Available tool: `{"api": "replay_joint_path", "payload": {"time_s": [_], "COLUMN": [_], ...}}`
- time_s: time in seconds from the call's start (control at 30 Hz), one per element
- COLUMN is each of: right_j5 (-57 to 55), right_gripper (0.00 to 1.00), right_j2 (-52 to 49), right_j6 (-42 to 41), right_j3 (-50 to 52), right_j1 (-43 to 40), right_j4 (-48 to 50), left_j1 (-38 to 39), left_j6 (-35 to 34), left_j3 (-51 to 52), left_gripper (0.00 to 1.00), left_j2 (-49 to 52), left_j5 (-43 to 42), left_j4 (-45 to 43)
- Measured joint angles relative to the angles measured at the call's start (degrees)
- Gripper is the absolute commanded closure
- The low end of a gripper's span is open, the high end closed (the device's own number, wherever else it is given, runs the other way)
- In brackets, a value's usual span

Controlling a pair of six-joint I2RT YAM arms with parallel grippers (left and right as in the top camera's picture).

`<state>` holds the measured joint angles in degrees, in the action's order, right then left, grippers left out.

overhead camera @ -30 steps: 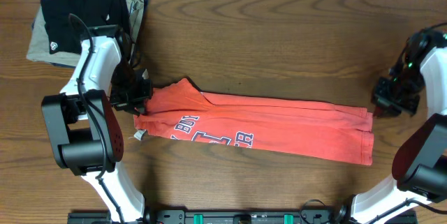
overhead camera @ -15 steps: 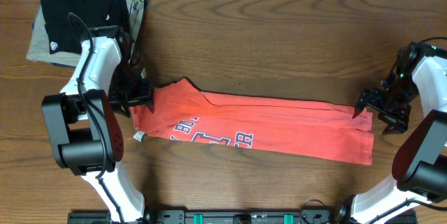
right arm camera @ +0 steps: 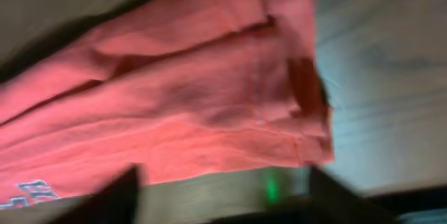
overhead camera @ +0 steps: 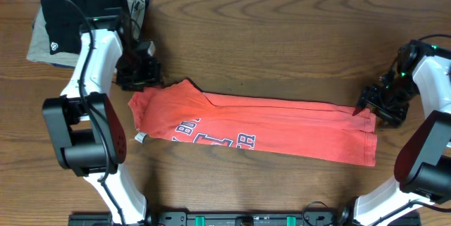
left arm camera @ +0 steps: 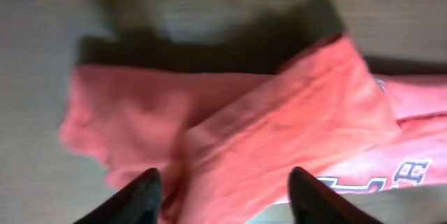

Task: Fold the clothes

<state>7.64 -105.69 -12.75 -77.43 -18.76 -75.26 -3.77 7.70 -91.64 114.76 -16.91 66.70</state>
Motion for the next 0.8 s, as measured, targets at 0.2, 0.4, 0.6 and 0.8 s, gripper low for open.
{"api": "replay_joint_path", "payload": {"time_s": [0.2, 0.4, 0.6, 0.8], "right_j5": [2.91, 3.87, 4.28, 2.14], "right_gripper": [0.99, 0.97, 0.95, 0.97], "right_j2": [0.00, 0.00, 0.00, 0.00], "right_j6": [-0.04, -0.61, -3.06, -6.16], "right_j3": [0.02, 1.05, 6.73, 15.80], "right_j1": [4.33, 10.49, 15.39, 15.85], "right_j4": [2.60, 7.21, 14.01, 20.65], "left_j1": [4.37, 6.58, 6.03, 2.43], "left_j6": [1.44, -0.33, -2.64, -3.28], "left_j3": [0.94, 2.29, 5.40, 9.55], "left_gripper": [0.72, 0.77, 0.77, 0.77], "left_j2": [0.00, 0.00, 1.79, 4.20], "left_j5": [-2.08, -2.49, -2.49, -1.99], "left_j4": [-2.78, -2.91, -3.39, -5.64]}}
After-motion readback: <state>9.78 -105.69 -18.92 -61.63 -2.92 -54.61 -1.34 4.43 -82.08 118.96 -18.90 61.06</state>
